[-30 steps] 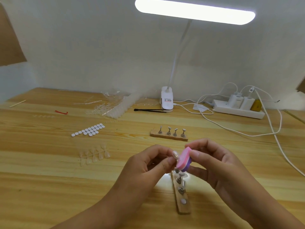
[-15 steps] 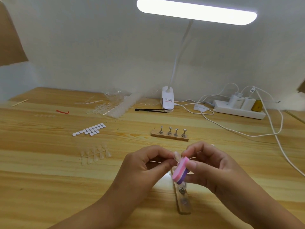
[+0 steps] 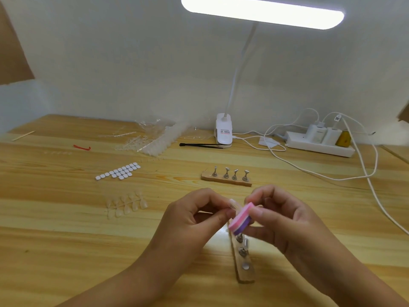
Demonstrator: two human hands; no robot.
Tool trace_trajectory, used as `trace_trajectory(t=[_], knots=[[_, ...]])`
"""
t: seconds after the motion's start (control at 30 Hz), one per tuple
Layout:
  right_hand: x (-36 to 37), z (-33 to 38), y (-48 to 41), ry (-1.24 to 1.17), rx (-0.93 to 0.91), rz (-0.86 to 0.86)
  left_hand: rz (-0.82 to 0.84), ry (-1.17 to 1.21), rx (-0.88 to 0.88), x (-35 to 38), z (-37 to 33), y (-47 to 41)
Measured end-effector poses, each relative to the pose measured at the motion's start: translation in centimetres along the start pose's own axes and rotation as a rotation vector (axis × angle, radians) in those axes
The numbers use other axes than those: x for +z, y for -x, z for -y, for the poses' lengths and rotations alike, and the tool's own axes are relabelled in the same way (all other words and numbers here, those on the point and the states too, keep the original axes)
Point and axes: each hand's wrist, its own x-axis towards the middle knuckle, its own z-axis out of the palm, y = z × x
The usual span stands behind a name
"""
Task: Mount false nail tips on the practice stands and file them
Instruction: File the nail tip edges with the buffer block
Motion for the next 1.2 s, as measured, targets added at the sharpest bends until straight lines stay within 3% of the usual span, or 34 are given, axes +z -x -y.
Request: trace_trajectory(t=[0.07,0.2,0.33,0.47,0.63,0.77,0.9,1.0,1.2], knots=[[0.35,-0.17,0.04,0.022,0.002,0.026,-0.004,-0.005,0.005,-0.04,-0.04,-0.02],[-0.39,-0.10,-0.31,-0.019,-0.024,-0.105,-0.015,-0.003,-0.003,0.06,0.00,0.00],[-0.09,-0.40,-0.16,-0.002,-0.021,0.035,-0.002,-0.003,0.003,0.15,-0.08,0.07],[-0.43,-0.53,-0.39,-0.022,-0.046,-0.049,-0.020,0.004,-0.015,0.16,-0.10,-0.05],[0.00,-0.61,-0.22,-0.005,-0.031,0.018,-0.012,0.005,-0.002,0.22,-0.14,0.04],[-0.43,-0.46,-0.46,-0.040,-0.039,-0.084,-0.003,0.001,0.000,0.14,-0.05,0.03],[-0.02,-0.47,-0.31,-0.010,-0.046,-0.003,0.005,-0.009,0.010,0.13,0.02,0.05],[-0.50,-0.39,-0.47,-0.033,-0.051,-0.096,0.004,-0.001,0.004,0.11,0.15,0.02],[-0.32,-0.50,-0.34,0.006,-0.063,-0.005,0.013,-0.020,0.022,0.09,0.28,-0.02]])
